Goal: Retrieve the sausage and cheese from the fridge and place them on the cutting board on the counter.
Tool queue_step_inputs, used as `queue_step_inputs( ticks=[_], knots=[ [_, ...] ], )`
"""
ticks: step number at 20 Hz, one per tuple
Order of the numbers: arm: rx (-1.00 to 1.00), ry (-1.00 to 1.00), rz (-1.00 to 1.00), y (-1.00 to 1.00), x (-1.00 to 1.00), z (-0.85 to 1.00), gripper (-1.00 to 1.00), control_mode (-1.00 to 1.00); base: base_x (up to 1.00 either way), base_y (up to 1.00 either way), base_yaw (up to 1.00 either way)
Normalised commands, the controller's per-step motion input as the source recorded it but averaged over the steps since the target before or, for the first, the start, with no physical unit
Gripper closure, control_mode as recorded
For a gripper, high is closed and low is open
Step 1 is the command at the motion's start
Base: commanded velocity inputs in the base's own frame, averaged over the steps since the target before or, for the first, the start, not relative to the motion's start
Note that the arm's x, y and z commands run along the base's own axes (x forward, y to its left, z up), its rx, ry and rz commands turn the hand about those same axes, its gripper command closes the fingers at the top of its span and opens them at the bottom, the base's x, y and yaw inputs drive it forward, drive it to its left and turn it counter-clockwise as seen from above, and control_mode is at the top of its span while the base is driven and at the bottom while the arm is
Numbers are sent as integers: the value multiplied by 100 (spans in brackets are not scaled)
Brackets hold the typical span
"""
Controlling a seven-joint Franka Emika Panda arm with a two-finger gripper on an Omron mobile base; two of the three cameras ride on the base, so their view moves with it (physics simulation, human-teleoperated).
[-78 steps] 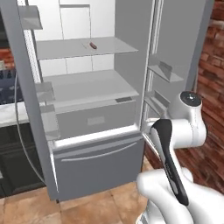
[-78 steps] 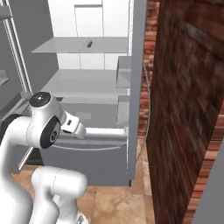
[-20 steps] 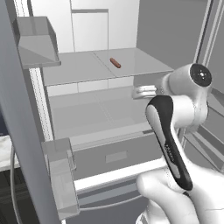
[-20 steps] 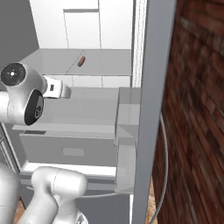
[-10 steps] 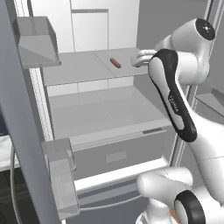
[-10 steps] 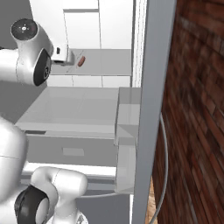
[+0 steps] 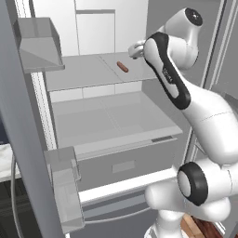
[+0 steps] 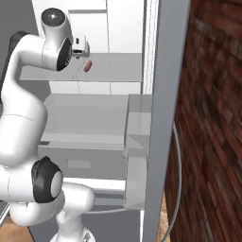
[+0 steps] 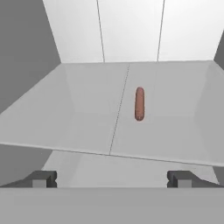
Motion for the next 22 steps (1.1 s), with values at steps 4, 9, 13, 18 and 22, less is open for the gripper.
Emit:
queue_step_inputs(
  ticks=[4,9,13,18,22],
  knots=[
    [0,0,0,6,80,-34,-100,-100,0,0,0],
    [0,0,0,0,75,-20,-100,-100,0,0,0],
    [0,0,0,0,74,-4,-100,-100,0,0,0],
    [-2,0,0,0,28,-17,-100,-100,0,0,0],
    [-3,0,0,2,48,-15,-100,-100,0,0,0]
  ],
)
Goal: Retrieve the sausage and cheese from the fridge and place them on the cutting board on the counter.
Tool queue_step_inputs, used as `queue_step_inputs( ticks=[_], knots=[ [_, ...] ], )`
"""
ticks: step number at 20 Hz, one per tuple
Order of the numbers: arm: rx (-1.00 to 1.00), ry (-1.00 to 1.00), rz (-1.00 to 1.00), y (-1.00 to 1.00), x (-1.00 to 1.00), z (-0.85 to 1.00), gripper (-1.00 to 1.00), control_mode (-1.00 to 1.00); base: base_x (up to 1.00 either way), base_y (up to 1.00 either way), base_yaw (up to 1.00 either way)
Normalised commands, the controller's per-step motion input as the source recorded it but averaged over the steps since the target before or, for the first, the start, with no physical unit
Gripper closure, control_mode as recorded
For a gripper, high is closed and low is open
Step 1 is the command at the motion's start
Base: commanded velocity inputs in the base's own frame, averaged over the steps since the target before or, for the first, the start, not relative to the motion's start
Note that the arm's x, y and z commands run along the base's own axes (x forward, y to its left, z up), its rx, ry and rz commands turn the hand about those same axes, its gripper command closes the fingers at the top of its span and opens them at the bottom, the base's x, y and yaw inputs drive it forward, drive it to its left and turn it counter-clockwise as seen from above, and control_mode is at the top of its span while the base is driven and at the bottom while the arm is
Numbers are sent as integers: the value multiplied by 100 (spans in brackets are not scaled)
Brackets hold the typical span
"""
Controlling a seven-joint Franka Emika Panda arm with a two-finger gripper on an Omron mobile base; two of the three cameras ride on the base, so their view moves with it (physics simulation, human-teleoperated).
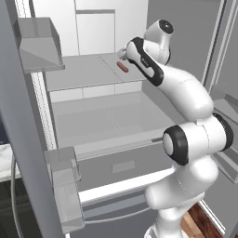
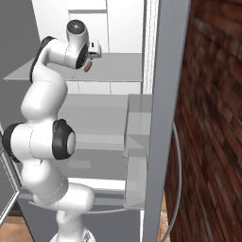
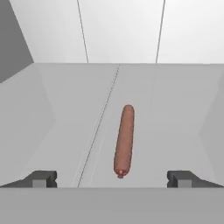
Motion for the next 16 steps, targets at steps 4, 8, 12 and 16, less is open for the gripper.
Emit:
queue_step_inputs(
  ticks=[4,8,12,16],
  knots=[
    [-2,0,0,12,53,-18,-100,-100,0,0,0],
    [-3,0,0,11,52,-22,-100,-100,0,0,0],
    [-3,1,0,6,44,-26,-100,-100,0,0,0],
    [-1,4,0,0,45,-9,-100,-100,0,0,0]
  ],
)
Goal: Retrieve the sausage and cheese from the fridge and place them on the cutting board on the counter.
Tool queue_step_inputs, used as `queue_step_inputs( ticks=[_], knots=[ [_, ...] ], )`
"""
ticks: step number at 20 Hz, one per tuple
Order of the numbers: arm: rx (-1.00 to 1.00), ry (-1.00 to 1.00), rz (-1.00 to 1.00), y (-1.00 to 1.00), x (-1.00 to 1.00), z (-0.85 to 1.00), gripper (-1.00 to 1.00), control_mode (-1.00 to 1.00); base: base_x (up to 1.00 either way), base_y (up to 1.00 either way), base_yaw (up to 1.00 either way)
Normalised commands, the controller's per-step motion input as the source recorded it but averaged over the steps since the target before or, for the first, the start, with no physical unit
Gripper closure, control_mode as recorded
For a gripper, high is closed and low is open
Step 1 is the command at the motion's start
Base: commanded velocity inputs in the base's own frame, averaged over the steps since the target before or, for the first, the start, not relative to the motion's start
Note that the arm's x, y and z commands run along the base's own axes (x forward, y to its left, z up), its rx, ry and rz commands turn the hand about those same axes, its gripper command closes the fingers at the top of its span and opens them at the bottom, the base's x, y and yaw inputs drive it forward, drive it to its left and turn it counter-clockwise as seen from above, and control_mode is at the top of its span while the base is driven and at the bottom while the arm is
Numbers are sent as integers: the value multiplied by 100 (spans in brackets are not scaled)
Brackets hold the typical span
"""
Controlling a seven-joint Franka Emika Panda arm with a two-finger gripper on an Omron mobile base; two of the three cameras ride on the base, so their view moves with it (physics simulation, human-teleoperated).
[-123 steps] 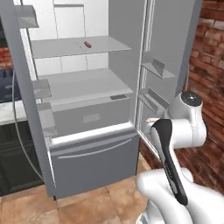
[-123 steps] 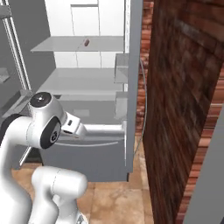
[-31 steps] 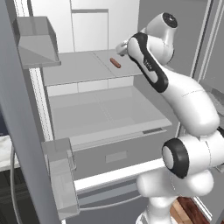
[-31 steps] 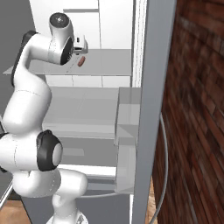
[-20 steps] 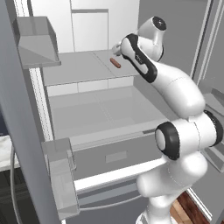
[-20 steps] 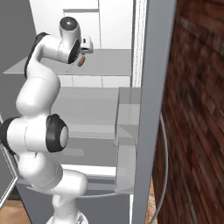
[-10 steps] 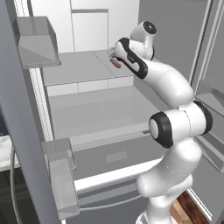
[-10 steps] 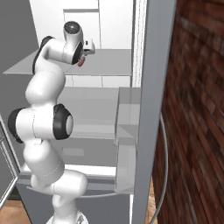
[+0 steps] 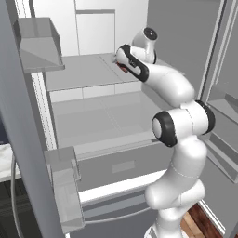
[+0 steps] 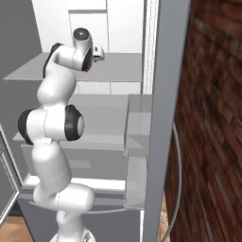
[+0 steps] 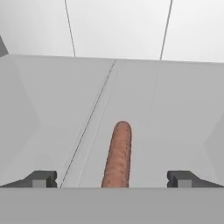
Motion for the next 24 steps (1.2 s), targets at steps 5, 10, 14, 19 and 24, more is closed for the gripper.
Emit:
queue_step_inputs(
  ticks=[5,10,14,19,24],
  knots=[
    [-1,8,2,0,33,-10,-100,-100,0,0,0],
    [-1,4,1,0,29,-10,-100,-100,0,0,0],
    [-1,4,0,0,20,-14,-100,-100,0,0,0],
    [-3,3,0,0,8,-22,-100,-100,0,0,0],
    [-5,1,0,3,4,-30,-100,-100,0,0,0]
  ],
)
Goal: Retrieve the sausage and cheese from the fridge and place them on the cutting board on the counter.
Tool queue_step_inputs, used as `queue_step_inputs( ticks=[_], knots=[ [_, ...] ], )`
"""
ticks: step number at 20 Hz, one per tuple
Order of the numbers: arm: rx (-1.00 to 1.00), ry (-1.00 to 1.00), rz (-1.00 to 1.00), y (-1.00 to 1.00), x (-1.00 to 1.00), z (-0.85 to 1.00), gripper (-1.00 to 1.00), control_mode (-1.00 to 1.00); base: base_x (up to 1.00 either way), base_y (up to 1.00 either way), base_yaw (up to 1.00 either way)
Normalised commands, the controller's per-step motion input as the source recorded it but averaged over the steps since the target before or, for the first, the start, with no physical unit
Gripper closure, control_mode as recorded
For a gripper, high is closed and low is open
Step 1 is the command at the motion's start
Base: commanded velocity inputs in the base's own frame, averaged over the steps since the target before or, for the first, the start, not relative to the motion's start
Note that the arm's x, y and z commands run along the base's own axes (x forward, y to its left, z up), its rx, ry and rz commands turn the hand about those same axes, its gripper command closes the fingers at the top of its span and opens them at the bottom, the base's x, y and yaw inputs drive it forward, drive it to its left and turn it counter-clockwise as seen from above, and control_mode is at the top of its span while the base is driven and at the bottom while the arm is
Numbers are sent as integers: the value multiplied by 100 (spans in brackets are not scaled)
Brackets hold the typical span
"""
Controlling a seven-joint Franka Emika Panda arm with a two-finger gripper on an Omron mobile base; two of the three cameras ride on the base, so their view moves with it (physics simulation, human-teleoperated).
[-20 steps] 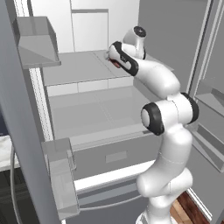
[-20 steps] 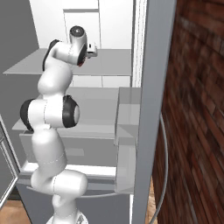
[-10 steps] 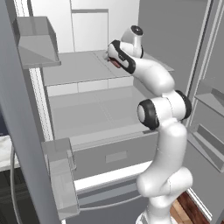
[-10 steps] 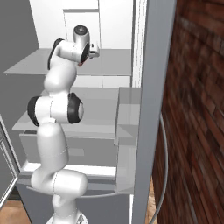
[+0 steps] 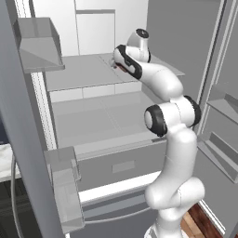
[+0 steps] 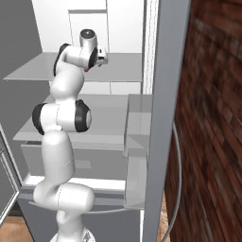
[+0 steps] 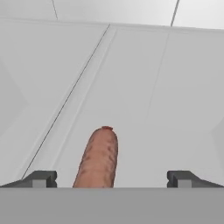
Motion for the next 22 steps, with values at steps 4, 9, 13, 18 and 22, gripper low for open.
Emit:
queue_step_inputs(
  ticks=[4,9,13,18,22],
  knots=[
    [-5,0,0,9,23,-17,-100,-100,0,0,0],
    [-5,0,0,13,16,-20,-100,-100,0,0,0],
    [-6,0,0,13,7,-30,-100,-100,0,0,0],
    [-3,1,0,0,0,-36,-100,-100,0,0,0],
    [0,1,0,0,0,-43,-100,-100,0,0,0]
  ],
)
